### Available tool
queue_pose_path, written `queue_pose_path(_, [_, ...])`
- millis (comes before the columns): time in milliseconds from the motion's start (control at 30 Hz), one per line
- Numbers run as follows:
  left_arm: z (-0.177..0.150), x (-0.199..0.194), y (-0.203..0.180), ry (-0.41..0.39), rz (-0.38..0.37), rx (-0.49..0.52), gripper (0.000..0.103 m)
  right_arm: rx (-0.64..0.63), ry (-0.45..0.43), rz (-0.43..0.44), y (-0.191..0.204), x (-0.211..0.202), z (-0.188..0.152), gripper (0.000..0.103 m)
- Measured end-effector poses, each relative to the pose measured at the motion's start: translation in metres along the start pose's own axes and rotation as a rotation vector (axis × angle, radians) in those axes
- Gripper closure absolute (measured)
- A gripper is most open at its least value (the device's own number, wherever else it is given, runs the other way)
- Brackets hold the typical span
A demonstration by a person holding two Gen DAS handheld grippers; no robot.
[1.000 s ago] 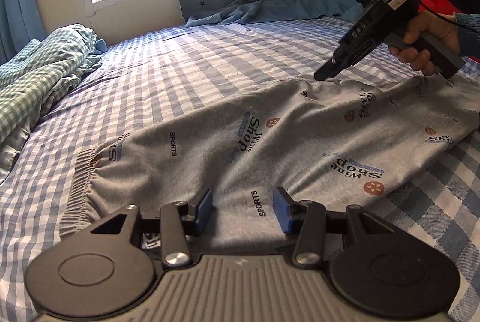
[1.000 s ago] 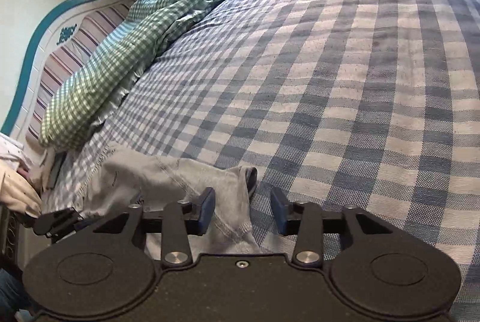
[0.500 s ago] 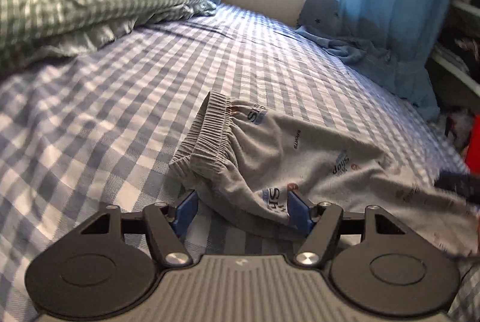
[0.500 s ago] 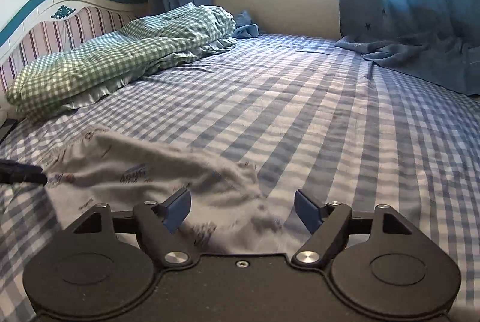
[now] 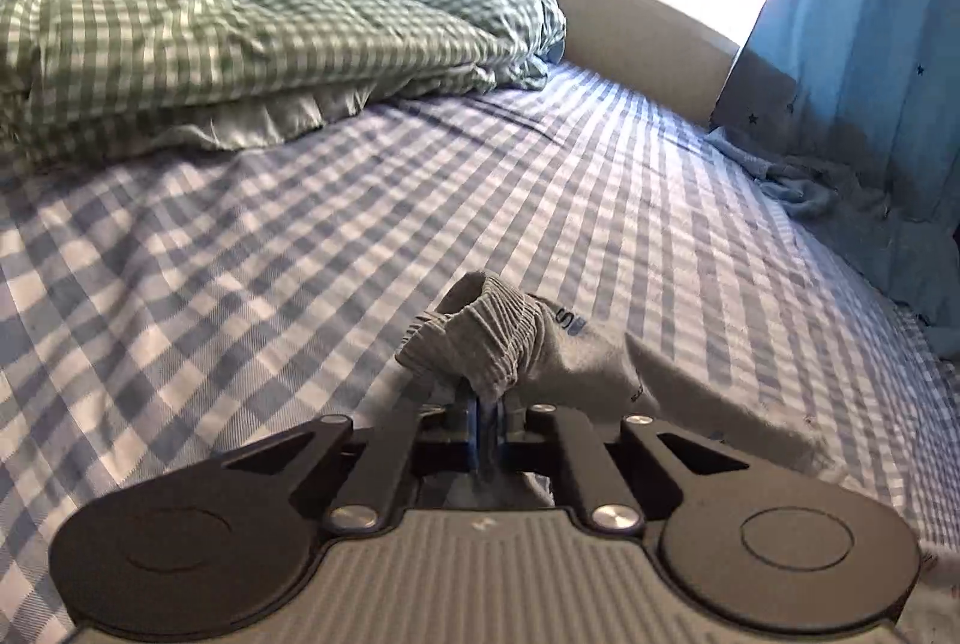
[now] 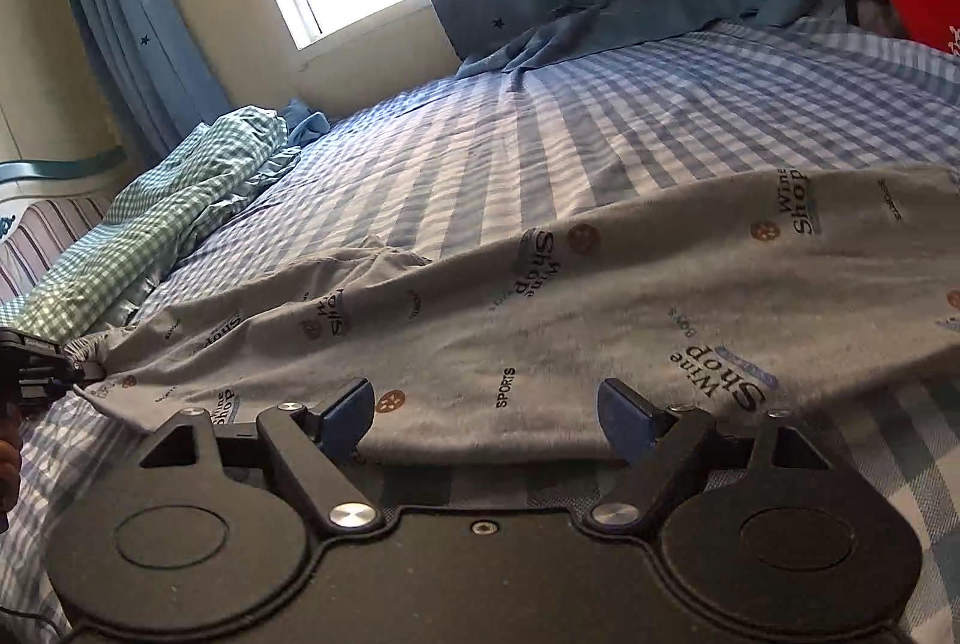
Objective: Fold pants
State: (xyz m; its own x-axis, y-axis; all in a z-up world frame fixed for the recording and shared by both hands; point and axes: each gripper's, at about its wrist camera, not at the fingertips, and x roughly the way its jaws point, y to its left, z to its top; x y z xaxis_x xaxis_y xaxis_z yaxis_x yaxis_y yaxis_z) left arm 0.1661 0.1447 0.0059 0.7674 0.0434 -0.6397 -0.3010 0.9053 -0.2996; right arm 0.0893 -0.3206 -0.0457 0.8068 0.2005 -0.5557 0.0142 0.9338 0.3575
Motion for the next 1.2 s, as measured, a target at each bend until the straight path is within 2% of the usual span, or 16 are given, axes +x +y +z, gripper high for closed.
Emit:
queue_pose_path(133, [0.007, -0.010, -0.002, -0.020, 0.019, 0.042, 0.098, 0.058, 0.033, -0.022, 0.001, -0.005, -0.010, 0.020])
queue_pose_path(300, [-0.018, 0.021, 0.011, 0.039, 0.079, 0.043, 0.098, 0.134, 0.018, -0.008, -0.007, -0.015, -0.025, 0.020])
queue_pose_path(367, [-0.022, 0.022, 0.019, 0.032, 0.082, 0.021, 0.098, 0.179, 0.013, -0.011, -0.012, -0.021, -0.023, 0.020])
queue_pose_path(433, [-0.018, 0.014, 0.031, 0.024, 0.054, -0.026, 0.098, 0.207, -0.001, -0.034, -0.019, -0.028, -0.018, 0.020])
queue_pose_path(500, [-0.009, 0.004, 0.043, 0.013, 0.061, -0.048, 0.098, 0.214, -0.013, -0.051, -0.025, -0.037, -0.015, 0.020])
queue_pose_path(633, [0.008, -0.012, 0.072, -0.073, 0.210, -0.037, 0.098, 0.234, -0.035, -0.081, -0.037, -0.052, -0.017, 0.018])
queue_pose_path(667, [0.011, -0.011, 0.079, -0.069, 0.233, -0.035, 0.098, 0.240, -0.039, -0.092, -0.042, -0.053, -0.020, 0.017])
queue_pose_path(733, [0.013, -0.007, 0.084, -0.021, 0.218, 0.001, 0.095, 0.253, -0.045, -0.116, -0.053, -0.053, -0.025, 0.017])
queue_pose_path(800, [0.006, -0.009, 0.078, -0.031, 0.272, 0.031, 0.076, 0.281, -0.075, -0.095, -0.066, -0.056, -0.028, 0.018])
queue_pose_path(833, [0.002, -0.013, 0.070, -0.050, 0.314, 0.060, 0.070, 0.298, -0.095, -0.099, -0.073, -0.059, -0.027, 0.018])
queue_pose_path(900, [-0.008, -0.024, 0.047, -0.114, 0.386, 0.144, 0.030, 0.309, -0.135, -0.159, -0.087, -0.066, -0.023, 0.017])
queue_pose_path(967, [-0.019, -0.036, 0.018, -0.189, 0.426, 0.223, 0.019, 0.323, -0.169, -0.203, -0.106, -0.072, -0.019, 0.017])
queue_pose_path(1033, [-0.025, -0.040, -0.017, -0.217, 0.382, 0.309, 0.019, 0.342, -0.178, -0.217, -0.130, -0.074, -0.015, 0.016])
queue_pose_path(1133, [-0.030, -0.027, -0.090, -0.195, 0.162, 0.491, 0.018, 0.375, -0.188, -0.197, -0.164, -0.075, -0.005, 0.016])
queue_pose_path(1200, [-0.033, -0.005, -0.137, -0.126, 0.024, 0.645, 0.018, 0.417, -0.209, -0.164, -0.183, -0.076, 0.000, 0.016])
